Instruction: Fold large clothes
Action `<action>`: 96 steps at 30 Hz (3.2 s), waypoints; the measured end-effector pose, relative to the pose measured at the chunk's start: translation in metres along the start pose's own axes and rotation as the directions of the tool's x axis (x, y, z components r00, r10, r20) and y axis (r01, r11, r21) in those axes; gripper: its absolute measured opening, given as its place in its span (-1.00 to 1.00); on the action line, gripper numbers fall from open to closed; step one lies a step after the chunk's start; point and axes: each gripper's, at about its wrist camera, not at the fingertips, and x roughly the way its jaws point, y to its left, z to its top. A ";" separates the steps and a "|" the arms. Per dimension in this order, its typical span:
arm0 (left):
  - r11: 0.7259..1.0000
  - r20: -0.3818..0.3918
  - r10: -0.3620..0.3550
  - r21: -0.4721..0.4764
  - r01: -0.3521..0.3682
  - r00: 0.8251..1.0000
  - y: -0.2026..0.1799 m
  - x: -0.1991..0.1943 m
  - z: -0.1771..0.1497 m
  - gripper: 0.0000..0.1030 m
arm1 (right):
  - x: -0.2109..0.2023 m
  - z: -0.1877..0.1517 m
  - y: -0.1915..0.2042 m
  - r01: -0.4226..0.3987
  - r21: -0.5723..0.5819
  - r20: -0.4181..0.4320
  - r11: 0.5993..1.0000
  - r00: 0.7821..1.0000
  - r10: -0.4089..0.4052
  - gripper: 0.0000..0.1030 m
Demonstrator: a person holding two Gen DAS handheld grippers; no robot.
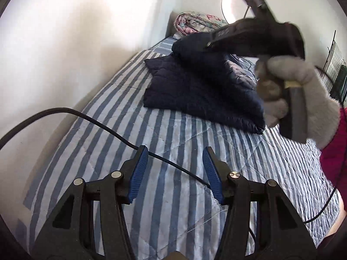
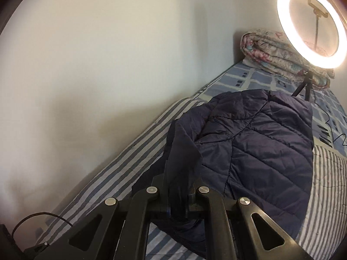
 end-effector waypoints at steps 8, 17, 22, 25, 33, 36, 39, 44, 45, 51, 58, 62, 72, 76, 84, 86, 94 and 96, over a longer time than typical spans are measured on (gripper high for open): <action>0.999 -0.005 0.019 -0.031 -0.019 1.000 0.017 -0.001 0.001 0.06 | 0.045 -0.015 0.021 -0.027 -0.050 -0.077 0.998 0.997 0.023 -0.89; 0.999 -0.011 0.025 -0.031 -0.025 1.000 0.017 0.003 0.003 0.06 | 0.082 -0.017 0.015 -0.099 0.012 -0.144 0.995 0.985 0.100 -0.83; 0.999 -0.012 0.031 -0.015 -0.031 0.999 0.013 0.005 0.006 0.06 | 0.051 -0.015 0.007 -0.253 0.038 -0.096 0.967 0.962 0.256 -0.14; 1.000 -0.001 0.026 0.007 -0.026 1.000 0.008 0.004 0.014 0.06 | 0.009 -0.015 -0.005 -0.291 0.017 -0.027 0.957 0.956 0.291 0.04; 0.999 0.075 -0.014 0.047 0.011 0.997 -0.008 0.016 0.082 0.05 | -0.067 -0.034 -0.091 -0.115 0.012 0.105 0.993 0.988 0.113 0.18; 0.997 0.085 -0.023 0.076 0.017 0.996 -0.018 0.035 0.119 0.05 | -0.073 -0.038 -0.133 -0.007 0.072 0.140 0.997 0.990 -0.004 0.18; 0.999 0.057 -0.016 0.031 0.014 0.998 -0.014 0.069 0.151 -0.07 | -0.070 -0.050 -0.157 0.022 0.118 0.101 0.993 0.994 -0.034 0.16; 0.996 -0.042 0.082 0.033 -0.081 0.996 -0.005 0.132 0.158 -0.13 | -0.055 -0.064 -0.156 0.019 0.060 0.058 0.998 0.998 -0.022 0.08; 0.993 -0.071 0.116 0.029 -0.114 0.991 0.002 0.146 0.149 -0.15 | -0.051 -0.068 -0.151 0.012 0.051 0.043 0.999 0.999 -0.014 0.06; 0.994 -0.112 0.092 -0.045 -0.098 0.989 0.030 0.172 0.112 -0.11 | -0.009 -0.092 -0.149 0.047 0.017 -0.096 0.999 0.994 -0.045 -0.01; 0.983 -0.109 0.008 -0.181 -0.028 0.994 0.052 0.151 0.126 0.24 | -0.041 -0.099 -0.172 -0.083 0.142 -0.023 0.986 0.996 0.087 0.54; 0.941 -0.118 -0.102 -0.332 0.058 0.988 0.078 0.154 0.138 0.50 | -0.053 -0.114 -0.196 -0.157 0.248 -0.014 0.956 0.986 0.166 0.66; 0.930 -0.202 -0.177 -0.355 0.096 0.963 0.082 0.183 0.136 0.48 | -0.019 -0.147 -0.214 -0.310 0.432 -0.042 0.847 0.931 0.362 0.64; 0.933 -0.217 -0.220 -0.331 0.140 0.951 0.074 0.188 0.132 -0.29 | -0.004 -0.143 -0.210 -0.366 0.457 -0.027 0.810 0.905 0.424 0.25; 0.966 -0.202 -0.186 -0.219 0.141 0.961 0.044 0.168 0.117 -0.71 | -0.015 -0.125 -0.181 -0.278 0.374 -0.099 0.885 0.937 0.336 -0.55; 0.973 -0.209 -0.180 -0.184 0.142 0.961 0.033 0.160 0.108 -0.72 | -0.025 -0.125 -0.173 -0.246 0.331 -0.130 0.911 0.944 0.302 -0.57; 0.981 -0.268 -0.192 -0.020 0.193 0.944 -0.036 0.122 0.063 -0.73 | -0.091 -0.165 -0.164 -0.144 0.257 -0.218 0.955 0.955 0.203 -0.60; 0.978 -0.277 -0.190 0.028 0.205 0.942 -0.058 0.112 0.047 -0.73 | -0.111 -0.180 -0.166 -0.117 0.257 -0.226 0.959 0.958 0.177 -0.60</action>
